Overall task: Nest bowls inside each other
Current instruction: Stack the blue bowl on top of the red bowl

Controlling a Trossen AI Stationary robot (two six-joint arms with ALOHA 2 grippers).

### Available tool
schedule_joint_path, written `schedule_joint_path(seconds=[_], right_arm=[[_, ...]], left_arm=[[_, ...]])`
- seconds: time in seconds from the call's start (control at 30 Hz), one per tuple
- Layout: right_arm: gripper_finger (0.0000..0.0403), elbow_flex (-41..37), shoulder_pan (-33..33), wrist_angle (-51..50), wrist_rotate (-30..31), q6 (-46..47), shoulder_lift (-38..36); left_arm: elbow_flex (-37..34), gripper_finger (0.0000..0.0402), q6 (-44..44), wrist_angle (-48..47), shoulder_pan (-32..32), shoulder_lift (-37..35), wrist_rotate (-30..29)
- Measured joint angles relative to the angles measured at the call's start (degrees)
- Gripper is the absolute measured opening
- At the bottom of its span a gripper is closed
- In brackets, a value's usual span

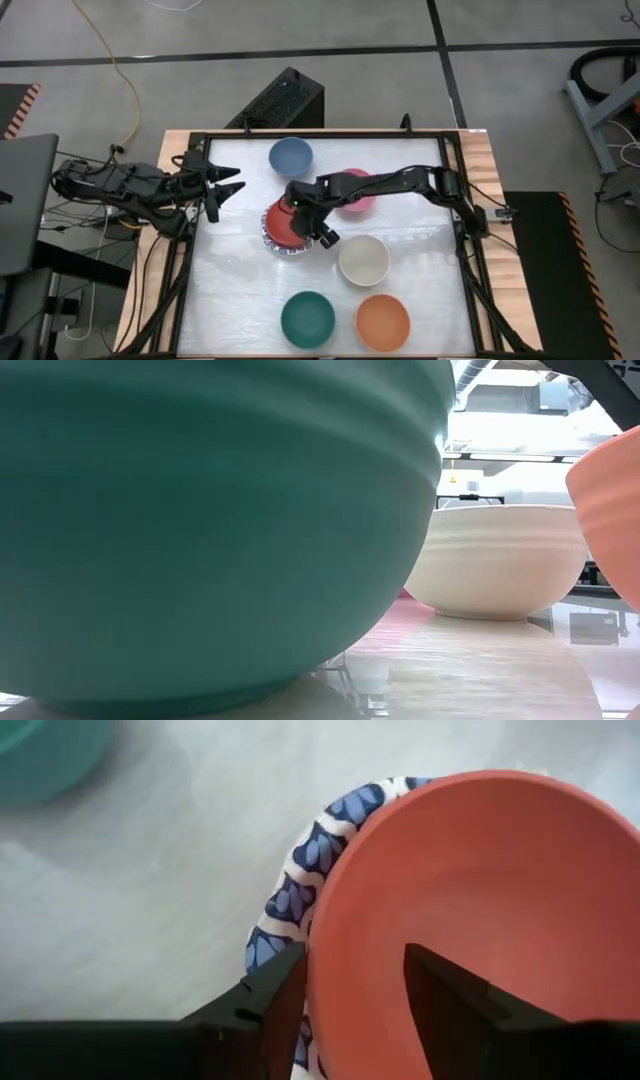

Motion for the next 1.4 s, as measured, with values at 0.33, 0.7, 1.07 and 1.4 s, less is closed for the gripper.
schedule_joint_path(seconds=[0.33,0.7,1.07,1.4], right_arm=[[0.0188,11.47,-5.51,-6.65,-2.24,-0.60,-0.09],[0.0185,15.10,-12.94,-9.30,1.75,-0.58,0.16],[0.0188,10.46,-16.61,-4.62,7.24,-5.87,0.51],[0.0235,5.77,-16.60,1.29,11.32,-9.28,1.35]], left_arm=[[0.00,0.0185,0.43,0.00,0.00,0.00,-0.16],[0.00,0.0185,2.35,-0.02,0.00,-0.02,-5.00],[0.00,0.0185,0.88,-2.40,0.00,0.02,-7.13],[0.00,0.0185,-1.77,-3.62,0.00,0.02,-7.55]])
